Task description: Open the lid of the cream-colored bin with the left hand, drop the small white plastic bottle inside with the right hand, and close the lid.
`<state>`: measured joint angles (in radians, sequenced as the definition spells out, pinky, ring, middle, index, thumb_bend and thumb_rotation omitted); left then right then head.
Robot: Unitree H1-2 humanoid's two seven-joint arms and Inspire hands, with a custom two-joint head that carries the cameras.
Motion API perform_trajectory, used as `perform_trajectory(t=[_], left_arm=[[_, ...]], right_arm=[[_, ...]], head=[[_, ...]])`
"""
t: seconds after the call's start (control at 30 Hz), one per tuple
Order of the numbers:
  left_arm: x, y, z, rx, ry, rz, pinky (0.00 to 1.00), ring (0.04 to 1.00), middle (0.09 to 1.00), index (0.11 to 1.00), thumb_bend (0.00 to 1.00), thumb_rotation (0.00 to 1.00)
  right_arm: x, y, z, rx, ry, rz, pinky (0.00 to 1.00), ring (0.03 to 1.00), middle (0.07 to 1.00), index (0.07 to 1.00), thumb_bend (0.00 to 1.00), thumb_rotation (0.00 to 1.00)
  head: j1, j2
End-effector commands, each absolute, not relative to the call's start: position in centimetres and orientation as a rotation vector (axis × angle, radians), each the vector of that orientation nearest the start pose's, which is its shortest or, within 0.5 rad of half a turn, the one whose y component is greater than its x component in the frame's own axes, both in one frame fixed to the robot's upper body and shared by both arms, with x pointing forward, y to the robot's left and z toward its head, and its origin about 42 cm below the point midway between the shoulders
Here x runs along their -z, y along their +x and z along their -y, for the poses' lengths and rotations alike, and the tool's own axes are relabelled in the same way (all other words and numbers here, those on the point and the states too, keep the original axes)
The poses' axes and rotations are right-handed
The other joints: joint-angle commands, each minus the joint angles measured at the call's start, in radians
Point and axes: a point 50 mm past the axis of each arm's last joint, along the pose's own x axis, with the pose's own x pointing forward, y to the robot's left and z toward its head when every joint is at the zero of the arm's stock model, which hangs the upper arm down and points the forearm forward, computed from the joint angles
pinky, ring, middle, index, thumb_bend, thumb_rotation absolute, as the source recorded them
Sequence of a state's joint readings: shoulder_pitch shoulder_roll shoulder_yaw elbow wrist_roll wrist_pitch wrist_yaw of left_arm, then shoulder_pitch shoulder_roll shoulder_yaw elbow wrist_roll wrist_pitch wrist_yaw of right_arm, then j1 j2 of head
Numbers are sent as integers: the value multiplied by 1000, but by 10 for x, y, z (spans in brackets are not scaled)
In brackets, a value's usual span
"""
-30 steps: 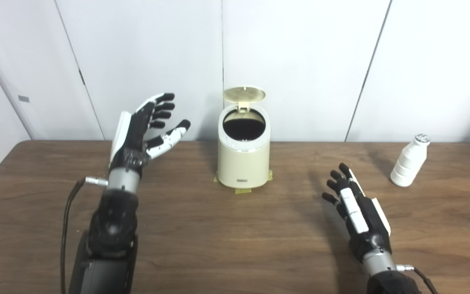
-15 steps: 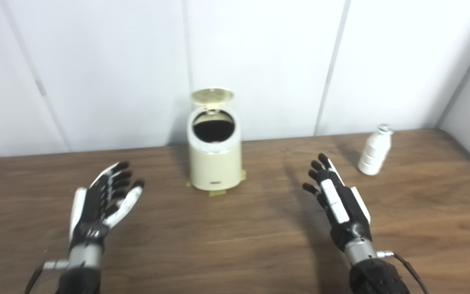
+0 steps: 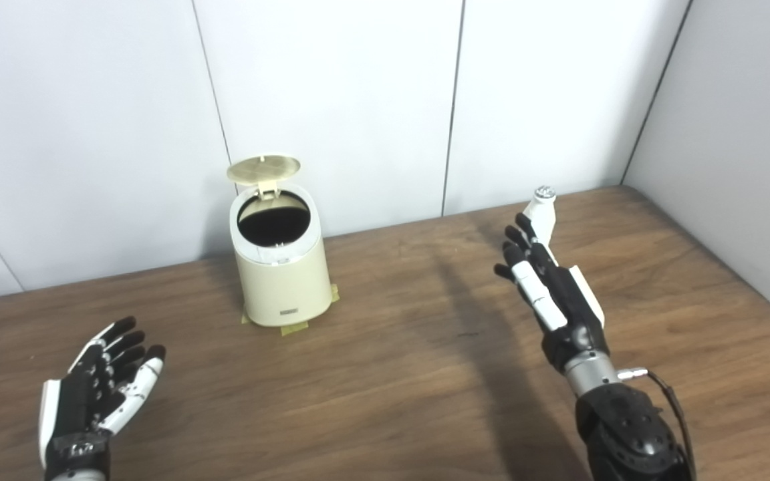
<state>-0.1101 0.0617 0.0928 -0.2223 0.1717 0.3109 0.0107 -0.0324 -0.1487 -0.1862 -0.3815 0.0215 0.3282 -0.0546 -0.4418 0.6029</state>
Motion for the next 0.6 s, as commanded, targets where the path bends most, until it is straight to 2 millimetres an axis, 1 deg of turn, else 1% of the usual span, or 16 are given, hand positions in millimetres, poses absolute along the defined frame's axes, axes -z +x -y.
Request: perform_trajectory(t=[0.0,0.07,0.17,0.23,0.27,0.3,0.37,0.43,0.5,0.53,0.57], left_arm=[[-190,319,-247,-140,220,96,883,786,796,845,457,281],[-190,319,-247,-138,218,96,858,787,801,840,438,241],[-190,317,-246,-131,211,92,822,777,794,831,429,213],[-190,316,-245,-129,215,83,812,772,788,835,426,206],[-190,315,-244,-128,217,80,810,768,786,838,427,209],[-190,315,-244,-127,219,77,809,766,784,840,427,212],[-192,315,-242,-125,224,72,810,771,788,845,427,225],[-193,314,-239,-120,223,73,824,782,796,853,420,221],[-194,314,-237,-112,215,78,815,784,800,856,405,168],[-194,314,-236,-110,216,79,818,787,802,855,402,145],[-194,314,-236,-109,221,78,829,788,802,854,400,134]], right_arm=[[-221,281,310,282,-244,174,855,952,961,978,559,570],[-225,282,315,321,-337,170,828,927,947,958,643,518],[-230,284,324,364,-391,168,849,925,949,952,731,453],[-232,287,332,394,-422,164,864,932,959,953,781,439],[-233,289,335,409,-423,163,868,936,962,952,786,423],[-234,290,338,421,-422,163,854,945,975,962,778,381],[-235,295,345,451,-460,163,841,947,970,968,760,330],[-237,300,352,472,-504,159,833,949,967,964,764,305],[-240,305,358,488,-554,154,886,966,972,963,777,260],[-241,308,362,492,-567,150,889,965,972,962,785,259],[-242,312,365,495,-576,144,853,955,982,965,796,252]], head=[[-8,0],[-16,0],[-19,0],[-20,1],[-20,1],[-19,2],[-19,4],[-15,3],[-13,3],[-10,4],[-10,4]])
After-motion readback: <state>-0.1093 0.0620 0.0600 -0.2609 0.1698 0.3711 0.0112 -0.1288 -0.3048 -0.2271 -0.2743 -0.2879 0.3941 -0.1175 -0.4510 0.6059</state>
